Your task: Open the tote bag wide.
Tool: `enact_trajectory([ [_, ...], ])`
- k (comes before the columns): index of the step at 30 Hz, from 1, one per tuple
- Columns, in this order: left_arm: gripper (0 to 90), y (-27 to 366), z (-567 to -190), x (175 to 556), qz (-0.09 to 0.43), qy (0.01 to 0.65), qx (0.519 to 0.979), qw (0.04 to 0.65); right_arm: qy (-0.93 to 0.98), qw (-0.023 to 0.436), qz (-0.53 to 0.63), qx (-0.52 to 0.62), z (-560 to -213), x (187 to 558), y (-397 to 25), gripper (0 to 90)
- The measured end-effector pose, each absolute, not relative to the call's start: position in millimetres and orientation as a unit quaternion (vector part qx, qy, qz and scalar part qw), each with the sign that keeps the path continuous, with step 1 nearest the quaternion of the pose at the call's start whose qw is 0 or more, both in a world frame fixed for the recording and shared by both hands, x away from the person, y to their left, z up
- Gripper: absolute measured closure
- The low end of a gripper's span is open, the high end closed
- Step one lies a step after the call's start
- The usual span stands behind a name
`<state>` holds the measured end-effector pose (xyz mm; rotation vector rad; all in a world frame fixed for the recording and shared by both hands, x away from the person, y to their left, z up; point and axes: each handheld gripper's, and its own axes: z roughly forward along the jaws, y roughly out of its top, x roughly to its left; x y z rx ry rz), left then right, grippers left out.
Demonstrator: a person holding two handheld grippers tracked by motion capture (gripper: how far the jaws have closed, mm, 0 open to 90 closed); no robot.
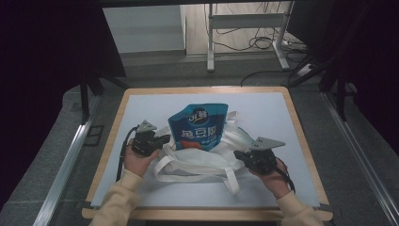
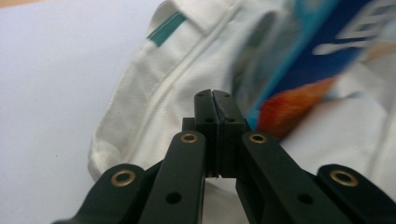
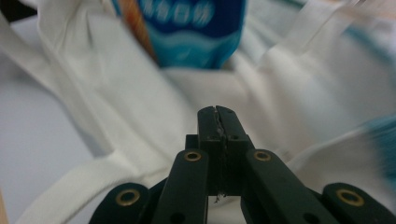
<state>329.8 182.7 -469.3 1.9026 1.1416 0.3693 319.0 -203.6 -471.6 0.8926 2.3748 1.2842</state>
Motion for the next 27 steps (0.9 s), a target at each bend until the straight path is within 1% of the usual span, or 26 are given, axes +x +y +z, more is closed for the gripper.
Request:
enact_trajectory([
  [3, 89.0, 182.4, -463.1, 320.1, 0.151, 0.443, 0.769, 0.436, 0.819, 0.152, 0.455, 0.314, -463.1, 325.2, -205.3, 88.7],
  [4, 89.0, 180.3, -461.2, 313.7, 0.156, 0.436, 0.772, 0.435, 0.815, 0.154, 0.459, 0.318, -455.8, 333.1, -204.7, 88.7],
  [11, 89.0, 175.5, -462.1, 304.3, 0.148, 0.424, 0.783, 0.43, 0.823, 0.164, 0.441, 0.319, -441.7, 357.4, -191.5, 88.7],
  [14, 89.0, 174.6, -470.2, 299.1, 0.135, 0.423, 0.789, 0.425, 0.833, 0.153, 0.418, 0.329, -446.6, 374.1, -183.4, 88.7],
  [18, 89.1, 174.7, -474.9, 295.2, 0.128, 0.423, 0.792, 0.422, 0.838, 0.15, 0.402, 0.338, -453.6, 383.7, -182.1, 88.6],
  [22, 89.1, 171.2, -482.9, 290.4, 0.118, 0.42, 0.801, 0.411, 0.843, 0.155, 0.372, 0.357, -464.3, 397.7, -187.5, 88.6],
  [27, 89.1, 168.4, -489.3, 287.8, 0.112, 0.417, 0.808, 0.402, 0.833, 0.148, 0.372, 0.382, -473.1, 408.0, -196.6, 88.7],
])
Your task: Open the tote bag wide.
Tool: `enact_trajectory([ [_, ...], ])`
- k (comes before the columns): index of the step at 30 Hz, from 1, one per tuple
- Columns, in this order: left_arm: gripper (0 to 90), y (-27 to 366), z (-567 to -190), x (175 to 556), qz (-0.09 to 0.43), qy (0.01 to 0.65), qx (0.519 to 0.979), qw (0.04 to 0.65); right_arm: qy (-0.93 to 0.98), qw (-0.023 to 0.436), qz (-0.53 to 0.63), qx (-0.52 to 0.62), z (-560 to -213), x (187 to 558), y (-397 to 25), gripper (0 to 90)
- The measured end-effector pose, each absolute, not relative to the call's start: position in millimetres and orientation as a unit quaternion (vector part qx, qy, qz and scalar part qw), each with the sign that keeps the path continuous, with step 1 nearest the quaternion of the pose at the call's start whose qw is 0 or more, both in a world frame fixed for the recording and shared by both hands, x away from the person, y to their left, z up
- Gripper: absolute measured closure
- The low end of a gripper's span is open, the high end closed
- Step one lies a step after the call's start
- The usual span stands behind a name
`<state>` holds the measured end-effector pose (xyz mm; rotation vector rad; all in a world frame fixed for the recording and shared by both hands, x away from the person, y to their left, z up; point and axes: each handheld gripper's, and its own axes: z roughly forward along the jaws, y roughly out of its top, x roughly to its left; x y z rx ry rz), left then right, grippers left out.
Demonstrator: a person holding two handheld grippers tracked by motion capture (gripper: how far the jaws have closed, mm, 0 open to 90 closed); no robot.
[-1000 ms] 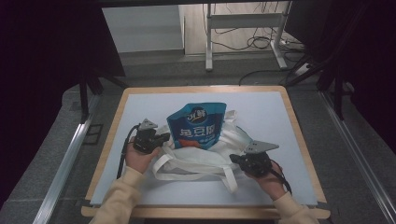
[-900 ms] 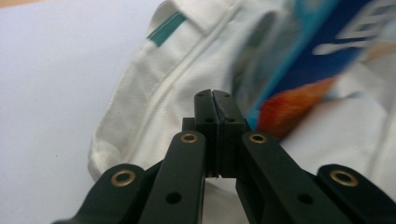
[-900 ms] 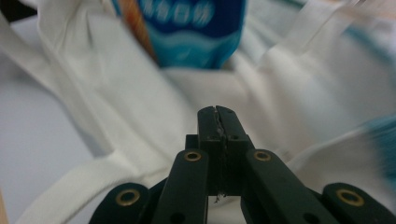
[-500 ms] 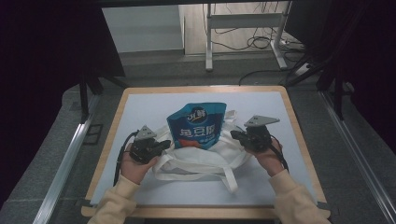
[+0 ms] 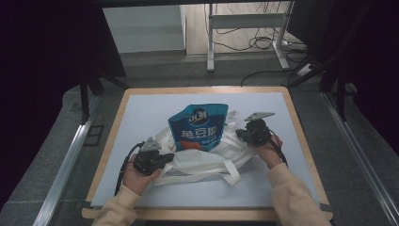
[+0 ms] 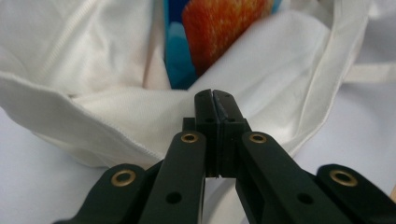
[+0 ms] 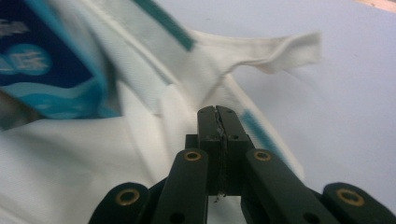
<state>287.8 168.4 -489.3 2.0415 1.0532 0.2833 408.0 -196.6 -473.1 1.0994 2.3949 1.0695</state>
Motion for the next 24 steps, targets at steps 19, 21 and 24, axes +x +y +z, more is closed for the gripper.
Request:
enact_trajectory([
  [19, 89.4, 165.0, -506.2, 283.1, 0.103, 0.415, 0.819, 0.381, 0.828, 0.147, 0.371, 0.393, -488.6, 420.1, -198.2, 88.9],
  [21, 89.4, 166.0, -506.8, 284.3, 0.098, 0.417, 0.819, 0.383, 0.827, 0.145, 0.372, 0.395, -488.9, 420.1, -198.6, 88.9],
  [24, 89.4, 166.5, -506.5, 286.5, 0.095, 0.416, 0.819, 0.383, 0.826, 0.145, 0.377, 0.394, -490.3, 420.6, -199.5, 88.9],
])
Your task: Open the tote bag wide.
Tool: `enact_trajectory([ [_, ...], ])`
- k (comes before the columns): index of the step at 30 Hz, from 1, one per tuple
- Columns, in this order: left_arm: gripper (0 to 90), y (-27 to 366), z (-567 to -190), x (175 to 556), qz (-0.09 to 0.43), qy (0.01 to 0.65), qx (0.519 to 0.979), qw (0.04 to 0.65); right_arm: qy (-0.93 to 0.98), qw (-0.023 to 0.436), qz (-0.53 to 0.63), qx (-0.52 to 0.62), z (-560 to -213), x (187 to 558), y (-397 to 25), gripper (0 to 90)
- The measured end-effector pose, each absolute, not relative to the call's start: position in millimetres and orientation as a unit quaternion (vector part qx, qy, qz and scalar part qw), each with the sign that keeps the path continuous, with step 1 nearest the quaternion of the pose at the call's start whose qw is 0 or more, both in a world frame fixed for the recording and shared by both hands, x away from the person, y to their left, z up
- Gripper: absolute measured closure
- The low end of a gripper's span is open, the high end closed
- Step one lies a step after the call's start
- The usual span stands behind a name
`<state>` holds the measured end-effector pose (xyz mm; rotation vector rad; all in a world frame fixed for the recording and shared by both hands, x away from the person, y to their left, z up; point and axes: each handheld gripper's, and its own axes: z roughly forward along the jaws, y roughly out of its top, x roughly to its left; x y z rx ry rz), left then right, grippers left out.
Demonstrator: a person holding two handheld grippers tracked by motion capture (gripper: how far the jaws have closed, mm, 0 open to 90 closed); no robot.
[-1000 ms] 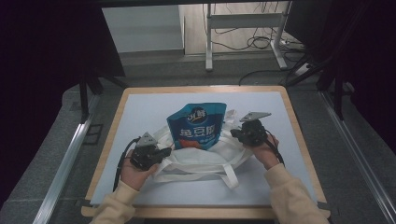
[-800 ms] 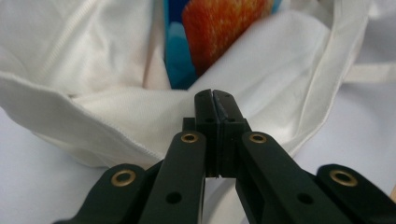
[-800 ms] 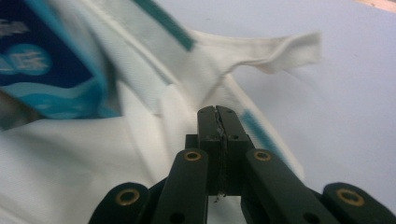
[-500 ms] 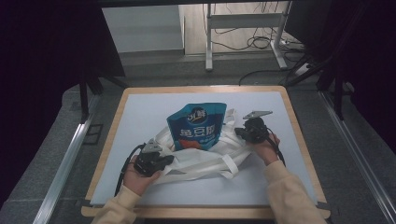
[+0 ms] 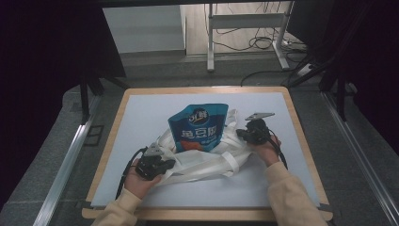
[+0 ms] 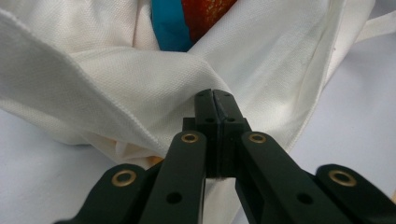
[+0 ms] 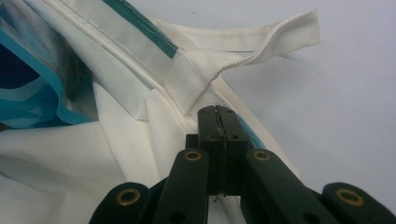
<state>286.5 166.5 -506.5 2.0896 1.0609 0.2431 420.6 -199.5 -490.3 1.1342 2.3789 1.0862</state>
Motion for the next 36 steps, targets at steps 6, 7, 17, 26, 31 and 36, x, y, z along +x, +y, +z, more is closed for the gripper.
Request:
enact_trajectory([
  [6, 89.2, 166.9, -504.4, 288.9, 0.097, 0.41, 0.821, 0.385, 0.825, 0.154, 0.383, 0.386, -487.2, 415.4, -200.1, 88.8],
  [7, 89.2, 167.0, -503.6, 288.3, 0.097, 0.41, 0.82, 0.388, 0.824, 0.156, 0.385, 0.385, -485.9, 414.4, -200.3, 88.8],
  [17, 88.5, 170.7, -479.1, 272.4, 0.137, 0.393, 0.795, 0.442, 0.806, 0.18, 0.441, 0.352, -453.5, 385.1, -204.7, 88.6],
  [26, 86.1, 195.8, -470.6, 268.2, 0.156, 0.416, 0.768, 0.46, 0.795, 0.184, 0.477, 0.326, -433.0, 348.4, -226.5, 86.2],
  [31, 85.6, 220.3, -474.5, 272.2, 0.164, 0.449, 0.749, 0.46, 0.791, 0.182, 0.483, 0.328, -436.5, 336.1, -241.7, 83.5],
  [36, 69.3, 242.7, -487.7, 275.6, 0.171, 0.491, 0.727, 0.449, 0.791, 0.182, 0.477, 0.337, -453.4, 322.3, -266.1, 66.9],
])
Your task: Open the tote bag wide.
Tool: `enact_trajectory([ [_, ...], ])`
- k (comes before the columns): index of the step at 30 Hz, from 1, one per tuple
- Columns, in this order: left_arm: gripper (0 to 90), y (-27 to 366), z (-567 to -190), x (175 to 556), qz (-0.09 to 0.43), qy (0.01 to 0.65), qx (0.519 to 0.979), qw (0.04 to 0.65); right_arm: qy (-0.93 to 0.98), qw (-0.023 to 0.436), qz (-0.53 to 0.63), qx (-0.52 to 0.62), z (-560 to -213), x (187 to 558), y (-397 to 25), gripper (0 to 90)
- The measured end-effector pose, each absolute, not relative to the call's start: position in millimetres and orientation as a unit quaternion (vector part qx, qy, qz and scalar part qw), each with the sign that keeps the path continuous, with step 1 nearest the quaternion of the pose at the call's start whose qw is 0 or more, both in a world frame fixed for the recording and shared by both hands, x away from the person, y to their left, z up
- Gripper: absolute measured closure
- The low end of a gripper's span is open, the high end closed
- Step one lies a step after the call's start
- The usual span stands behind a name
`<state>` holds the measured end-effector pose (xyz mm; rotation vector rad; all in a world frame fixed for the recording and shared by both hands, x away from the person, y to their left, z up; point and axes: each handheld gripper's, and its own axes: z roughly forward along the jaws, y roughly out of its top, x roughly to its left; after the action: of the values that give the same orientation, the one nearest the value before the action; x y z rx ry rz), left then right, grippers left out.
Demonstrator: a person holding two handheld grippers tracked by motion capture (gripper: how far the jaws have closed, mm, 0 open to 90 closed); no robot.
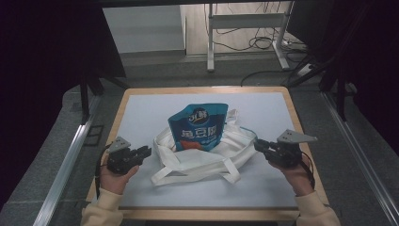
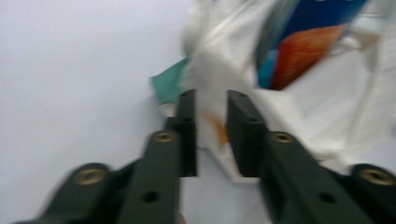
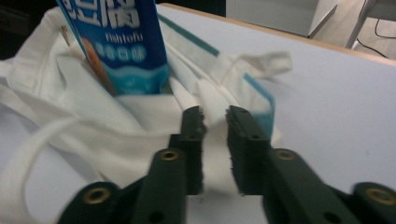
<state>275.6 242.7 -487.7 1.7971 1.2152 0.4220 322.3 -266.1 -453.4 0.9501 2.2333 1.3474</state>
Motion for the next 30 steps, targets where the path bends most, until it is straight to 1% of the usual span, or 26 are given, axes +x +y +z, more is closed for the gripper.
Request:
enact_trajectory([
  [1, 65.6, 242.7, -487.7, 275.6, 0.171, 0.491, 0.727, 0.449, 0.791, 0.182, 0.477, 0.337, -453.4, 322.3, -266.1, 66.9],
  [2, 61.9, 245.6, -492.2, 277.0, 0.172, 0.501, 0.723, 0.443, 0.79, 0.189, 0.471, 0.345, -460.7, 319.5, -271.7, 57.8],
  [5, 50.4, 247.3, -496.1, 279.8, 0.179, 0.512, 0.721, 0.432, 0.789, 0.193, 0.465, 0.353, -470.9, 318.1, -278.5, 49.7],
  [6, 46.7, 247.8, -497.3, 281.0, 0.179, 0.514, 0.72, 0.43, 0.788, 0.194, 0.463, 0.356, -474.1, 318.5, -280.3, 47.9],
  [7, 44.0, 247.8, -497.3, 281.0, 0.179, 0.514, 0.72, 0.43, 0.788, 0.194, 0.463, 0.356, -474.1, 318.5, -280.3, 47.9],
  [8, 44.0, 248.2, -498.6, 281.9, 0.18, 0.516, 0.72, 0.428, 0.788, 0.194, 0.459, 0.361, -477.1, 318.8, -282.0, 46.5],
  [10, 38.6, 249.1, -502.4, 283.6, 0.18, 0.52, 0.72, 0.422, 0.787, 0.188, 0.454, 0.373, -486.3, 320.6, -285.4, 43.8],
  [15, 35.8, 247.9, -510.7, 286.8, 0.177, 0.527, 0.724, 0.408, 0.793, 0.185, 0.441, 0.377, -495.4, 320.7, -283.7, 42.3],
  [22, 35.8, 246.6, -512.1, 288.3, 0.179, 0.53, 0.724, 0.403, 0.792, 0.188, 0.442, 0.378, -496.1, 320.5, -283.5, 42.0],
  [30, 32.9, 246.7, -513.1, 289.4, 0.181, 0.526, 0.729, 0.399, 0.789, 0.188, 0.445, 0.38, -497.0, 321.5, -284.5, 41.0],
])
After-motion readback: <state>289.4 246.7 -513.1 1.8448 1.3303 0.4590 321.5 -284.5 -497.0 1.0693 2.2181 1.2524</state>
